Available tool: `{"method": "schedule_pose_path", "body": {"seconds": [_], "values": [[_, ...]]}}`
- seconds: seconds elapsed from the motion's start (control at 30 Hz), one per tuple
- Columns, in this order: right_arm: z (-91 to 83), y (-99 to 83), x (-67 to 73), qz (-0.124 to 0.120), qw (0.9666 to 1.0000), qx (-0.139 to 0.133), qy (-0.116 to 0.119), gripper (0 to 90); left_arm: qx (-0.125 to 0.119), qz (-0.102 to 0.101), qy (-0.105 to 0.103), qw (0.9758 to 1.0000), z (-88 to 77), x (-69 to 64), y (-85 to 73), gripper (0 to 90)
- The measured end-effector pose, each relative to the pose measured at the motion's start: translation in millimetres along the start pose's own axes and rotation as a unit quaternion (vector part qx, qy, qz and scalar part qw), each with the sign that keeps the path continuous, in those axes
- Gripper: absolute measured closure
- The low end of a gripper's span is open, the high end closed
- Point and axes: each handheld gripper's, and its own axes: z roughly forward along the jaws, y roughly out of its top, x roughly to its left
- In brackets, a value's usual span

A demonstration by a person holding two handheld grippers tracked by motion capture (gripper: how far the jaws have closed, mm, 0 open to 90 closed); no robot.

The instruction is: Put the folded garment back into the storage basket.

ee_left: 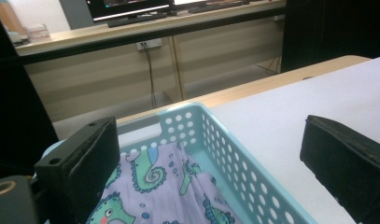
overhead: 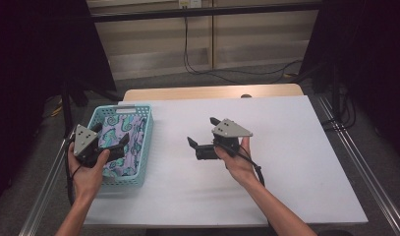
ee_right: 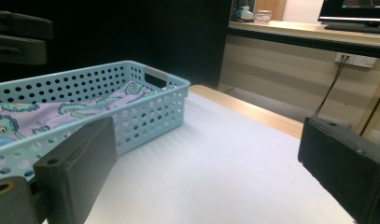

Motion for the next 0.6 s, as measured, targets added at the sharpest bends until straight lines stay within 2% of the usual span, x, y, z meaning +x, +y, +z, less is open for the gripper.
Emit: {"method": "schedule_pose_path", "body": {"seconds": [0.03, 0.07, 0.13, 0.17, 0.2, 0.27, 0.3, 0.33, 0.43, 0.5, 0.6], "values": [[-2.5, -0.7, -1.8, -0.004, 1.0000, 0.001, -0.004, 4.4, 0.000, 0.000, 0.000, 1.0000, 0.0, 0.0, 0.0, 4.7], [-5.6, -1.4, -3.2, -0.006, 0.9999, 0.004, -0.008, 4.4, -0.003, 0.021, 0.011, 0.9997, -5.2, -5.0, -1.5, 4.7], [-10.5, -2.5, -6.6, -0.015, 0.9998, 0.006, -0.012, 4.5, 0.002, 0.028, 0.006, 0.9996, -9.1, -8.0, -3.3, 4.6], [-10.5, -2.5, -6.6, -0.015, 0.9998, 0.006, -0.012, 4.5, 0.002, 0.028, 0.006, 0.9996, -9.1, -8.0, -3.3, 4.6], [-16.0, -4.7, -10.4, -0.025, 0.9993, 0.018, -0.023, 5.2, 0.004, 0.024, 0.005, 0.9997, -11.9, -10.2, -5.8, 4.6], [-22.4, -7.4, -14.6, -0.021, 0.9992, 0.018, -0.028, 4.9, 0.006, 0.022, 0.007, 0.9997, -16.3, -10.9, -9.0, 4.3], [-26.1, -8.4, -17.1, -0.021, 0.9991, 0.018, -0.033, 4.9, -0.001, 0.005, 0.004, 1.0000, -17.0, -12.8, -10.6, 4.3], [-28.8, -9.2, -19.0, -0.021, 0.9991, 0.016, -0.034, 4.9, 0.003, 0.013, 0.008, 0.9999, -19.6, -14.2, -12.1, 4.2], [-39.0, -11.6, -24.7, -0.021, 0.9988, 0.017, -0.041, 4.7, -0.008, 0.013, 0.008, 0.9999, -22.3, -21.3, -14.1, 3.9], [-46.1, -12.4, -27.9, -0.021, 0.9984, 0.014, -0.050, 4.7, -0.006, 0.015, 0.006, 0.9998, -23.1, -23.8, -14.4, 3.7], [-56.5, -12.9, -31.9, -0.019, 0.9981, 0.009, -0.057, 4.7, -0.016, 0.004, -0.002, 0.9999, -23.1, -31.9, -16.1, 3.2]]}}
